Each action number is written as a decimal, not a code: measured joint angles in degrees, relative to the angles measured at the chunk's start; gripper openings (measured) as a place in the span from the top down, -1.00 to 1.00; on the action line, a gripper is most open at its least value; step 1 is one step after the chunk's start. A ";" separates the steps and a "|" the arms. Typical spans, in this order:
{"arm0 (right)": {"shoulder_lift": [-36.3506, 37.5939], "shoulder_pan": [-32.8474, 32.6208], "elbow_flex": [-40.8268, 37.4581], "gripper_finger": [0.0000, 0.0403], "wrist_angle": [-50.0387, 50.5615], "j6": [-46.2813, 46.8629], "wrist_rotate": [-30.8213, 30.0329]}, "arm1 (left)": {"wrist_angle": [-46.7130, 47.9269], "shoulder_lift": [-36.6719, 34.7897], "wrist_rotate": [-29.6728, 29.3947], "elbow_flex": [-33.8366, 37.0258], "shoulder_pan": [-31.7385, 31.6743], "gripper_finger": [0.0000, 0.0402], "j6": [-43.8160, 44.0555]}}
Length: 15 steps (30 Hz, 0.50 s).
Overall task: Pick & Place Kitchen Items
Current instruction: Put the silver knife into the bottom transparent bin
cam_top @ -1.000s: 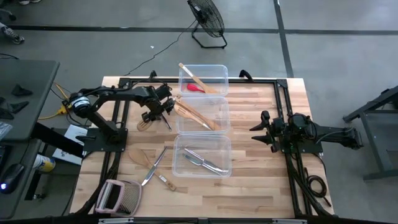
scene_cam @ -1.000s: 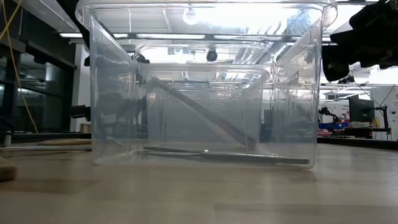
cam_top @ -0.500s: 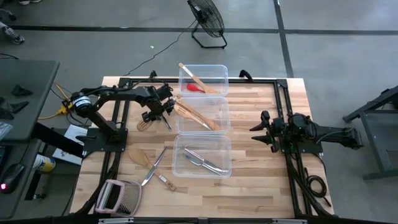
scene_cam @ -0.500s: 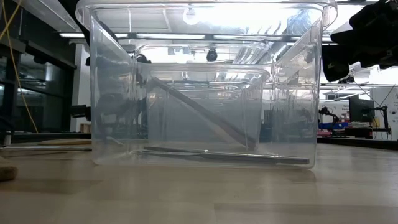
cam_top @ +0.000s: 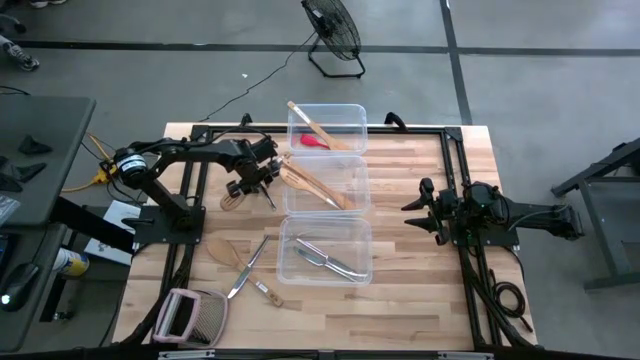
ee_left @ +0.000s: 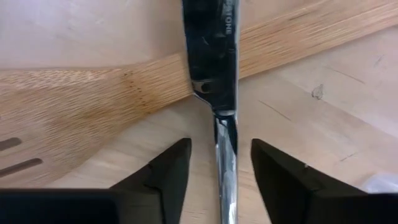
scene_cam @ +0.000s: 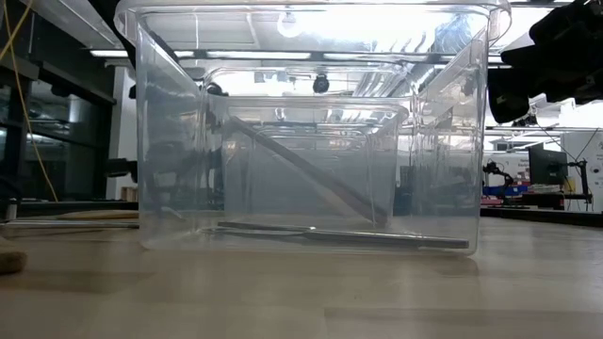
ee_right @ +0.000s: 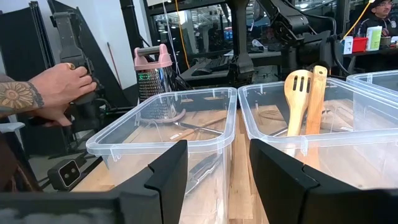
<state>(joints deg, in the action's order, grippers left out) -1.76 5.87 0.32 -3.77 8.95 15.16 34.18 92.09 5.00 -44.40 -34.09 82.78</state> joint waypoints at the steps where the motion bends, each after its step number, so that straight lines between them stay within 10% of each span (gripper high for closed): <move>1: 0.00 0.00 -0.01 0.18 -0.01 -0.01 0.00 | 0.26 0.00 -0.16 0.00 0.00 0.19 0.00; 15: 0.00 0.01 -0.01 0.18 0.00 0.00 0.00 | 2.25 1.12 -0.89 -0.11 0.02 0.42 -0.62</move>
<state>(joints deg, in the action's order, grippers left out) -1.76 5.88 0.30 -3.77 8.95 15.16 36.43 93.21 4.10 -44.51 -34.06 82.16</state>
